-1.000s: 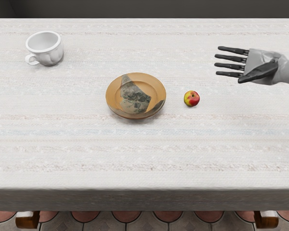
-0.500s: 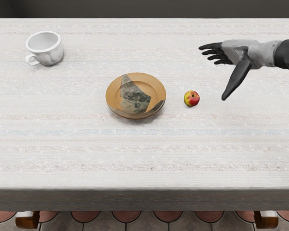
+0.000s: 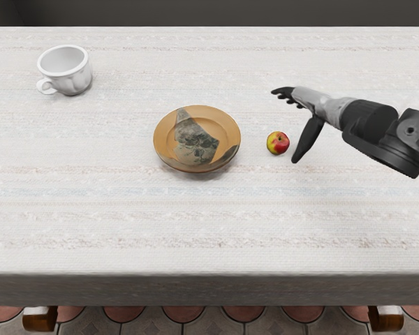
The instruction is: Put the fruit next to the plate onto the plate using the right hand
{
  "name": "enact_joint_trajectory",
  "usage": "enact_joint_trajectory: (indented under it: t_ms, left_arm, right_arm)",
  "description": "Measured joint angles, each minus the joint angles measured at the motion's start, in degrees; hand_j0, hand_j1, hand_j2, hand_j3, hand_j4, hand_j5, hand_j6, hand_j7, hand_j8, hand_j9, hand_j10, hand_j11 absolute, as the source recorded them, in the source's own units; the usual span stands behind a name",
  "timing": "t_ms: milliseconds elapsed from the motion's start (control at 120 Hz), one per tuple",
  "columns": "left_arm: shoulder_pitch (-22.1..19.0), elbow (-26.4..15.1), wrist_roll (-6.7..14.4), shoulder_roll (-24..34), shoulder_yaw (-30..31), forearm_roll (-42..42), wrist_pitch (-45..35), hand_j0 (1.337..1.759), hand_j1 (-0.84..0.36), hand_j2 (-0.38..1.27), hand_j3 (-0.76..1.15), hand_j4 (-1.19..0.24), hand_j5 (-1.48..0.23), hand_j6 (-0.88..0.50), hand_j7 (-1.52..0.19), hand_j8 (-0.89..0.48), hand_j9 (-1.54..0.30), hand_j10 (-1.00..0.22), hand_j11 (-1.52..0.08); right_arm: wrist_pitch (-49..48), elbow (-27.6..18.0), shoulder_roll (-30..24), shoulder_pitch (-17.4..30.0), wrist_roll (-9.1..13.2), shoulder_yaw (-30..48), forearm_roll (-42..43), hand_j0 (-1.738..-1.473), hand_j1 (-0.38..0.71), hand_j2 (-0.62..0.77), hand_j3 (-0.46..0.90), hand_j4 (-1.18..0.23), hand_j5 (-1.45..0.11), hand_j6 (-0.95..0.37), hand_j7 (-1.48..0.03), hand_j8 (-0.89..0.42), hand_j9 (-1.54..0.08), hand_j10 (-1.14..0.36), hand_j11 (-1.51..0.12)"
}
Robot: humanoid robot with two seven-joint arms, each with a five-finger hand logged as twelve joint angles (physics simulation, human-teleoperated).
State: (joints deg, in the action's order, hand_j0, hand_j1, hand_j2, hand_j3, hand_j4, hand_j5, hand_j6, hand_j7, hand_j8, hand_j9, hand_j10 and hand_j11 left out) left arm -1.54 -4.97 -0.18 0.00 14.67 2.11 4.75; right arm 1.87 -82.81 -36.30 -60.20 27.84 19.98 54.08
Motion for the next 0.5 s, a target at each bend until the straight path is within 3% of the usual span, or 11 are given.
enact_joint_trajectory:
  t_ms: [275, 500]
  left_arm:
    - [-0.03, 0.0, 0.0, 0.0, 0.0, 0.0, 0.0, 1.658, 0.06, 0.05, 0.0, -0.25, -0.32, -0.25, -0.32, -0.25, -0.32, -0.25, -0.32]
    - [-0.04, -0.01, 0.0, 0.0, 0.0, 0.0, 0.0, 1.658, 0.06, 0.05, 0.0, -0.25, -0.32, -0.25, -0.32, -0.25, -0.32, -0.25, -0.32]
  right_arm:
    - [8.66, 0.68, 3.03, 0.94, 0.11, -5.02, 5.07, -1.658, -0.11, -0.04, 0.0, -0.21, -0.27, -0.21, -0.26, -0.21, -0.26, -0.21, -0.26]
    - [14.17, 2.08, 6.26, 0.98, 2.1, -8.09, 7.89, -1.658, -0.04, -0.05, 0.0, -0.26, -0.34, -0.26, -0.33, -0.26, -0.34, -0.26, -0.34]
